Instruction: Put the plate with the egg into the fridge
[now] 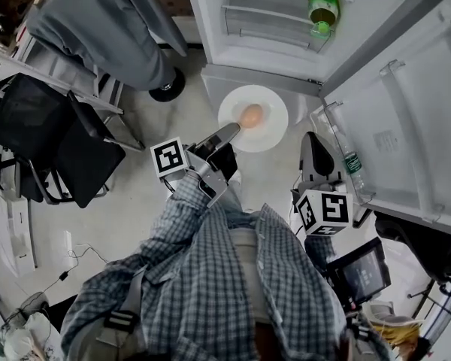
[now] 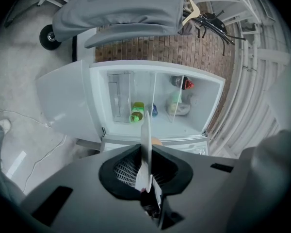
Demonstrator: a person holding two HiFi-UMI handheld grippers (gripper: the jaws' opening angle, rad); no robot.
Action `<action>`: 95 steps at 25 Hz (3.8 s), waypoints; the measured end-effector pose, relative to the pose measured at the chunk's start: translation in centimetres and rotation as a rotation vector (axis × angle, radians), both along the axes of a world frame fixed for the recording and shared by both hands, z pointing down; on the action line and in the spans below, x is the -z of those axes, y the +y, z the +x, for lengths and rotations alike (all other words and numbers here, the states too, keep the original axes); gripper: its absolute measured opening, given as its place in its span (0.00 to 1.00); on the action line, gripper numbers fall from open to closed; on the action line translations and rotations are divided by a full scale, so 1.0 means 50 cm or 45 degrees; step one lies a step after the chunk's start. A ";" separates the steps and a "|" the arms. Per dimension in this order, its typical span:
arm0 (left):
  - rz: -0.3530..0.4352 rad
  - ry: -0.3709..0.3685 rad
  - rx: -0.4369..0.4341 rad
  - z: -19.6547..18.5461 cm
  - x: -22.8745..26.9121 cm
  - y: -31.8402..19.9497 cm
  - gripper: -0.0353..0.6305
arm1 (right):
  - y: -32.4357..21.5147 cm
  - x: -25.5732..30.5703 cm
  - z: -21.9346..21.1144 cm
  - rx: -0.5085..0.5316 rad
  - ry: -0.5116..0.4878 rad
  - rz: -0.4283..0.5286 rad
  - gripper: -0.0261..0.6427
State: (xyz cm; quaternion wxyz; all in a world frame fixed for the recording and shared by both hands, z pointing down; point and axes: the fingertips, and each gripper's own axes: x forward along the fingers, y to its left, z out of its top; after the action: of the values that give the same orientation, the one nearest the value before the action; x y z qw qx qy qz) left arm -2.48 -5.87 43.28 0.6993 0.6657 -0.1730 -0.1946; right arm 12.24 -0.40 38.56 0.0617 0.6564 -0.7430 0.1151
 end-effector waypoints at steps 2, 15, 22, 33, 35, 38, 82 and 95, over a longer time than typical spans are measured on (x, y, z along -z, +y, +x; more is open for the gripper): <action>0.005 0.002 -0.001 -0.006 0.000 -0.026 0.11 | -0.026 0.000 -0.005 -0.002 0.004 0.004 0.05; -0.005 0.020 -0.044 -0.035 -0.011 -0.147 0.11 | -0.144 0.010 -0.041 -0.051 0.029 0.009 0.05; -0.014 0.029 -0.035 -0.049 -0.019 -0.175 0.11 | -0.160 -0.001 -0.044 -0.072 0.035 -0.012 0.05; -0.021 0.031 -0.019 -0.049 -0.029 -0.211 0.11 | -0.199 0.003 -0.050 -0.040 0.039 0.000 0.05; -0.017 0.029 -0.015 -0.044 -0.029 -0.222 0.11 | -0.208 0.003 -0.041 -0.037 0.046 0.003 0.05; -0.010 0.034 -0.008 -0.032 -0.027 -0.239 0.11 | -0.226 0.008 -0.036 -0.025 0.051 0.001 0.05; -0.048 -0.126 0.174 0.126 -0.081 -0.543 0.11 | -0.544 0.038 0.056 0.160 0.215 0.051 0.05; -0.014 -0.189 0.154 0.210 -0.086 -0.629 0.11 | -0.576 0.029 0.087 0.161 0.265 0.039 0.05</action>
State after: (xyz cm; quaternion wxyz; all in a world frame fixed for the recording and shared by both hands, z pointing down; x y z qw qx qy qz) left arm 8.02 -37.30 47.56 0.6753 0.6627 -0.2653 -0.1857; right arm 16.58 -29.22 37.12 0.1357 0.6174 -0.7743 0.0310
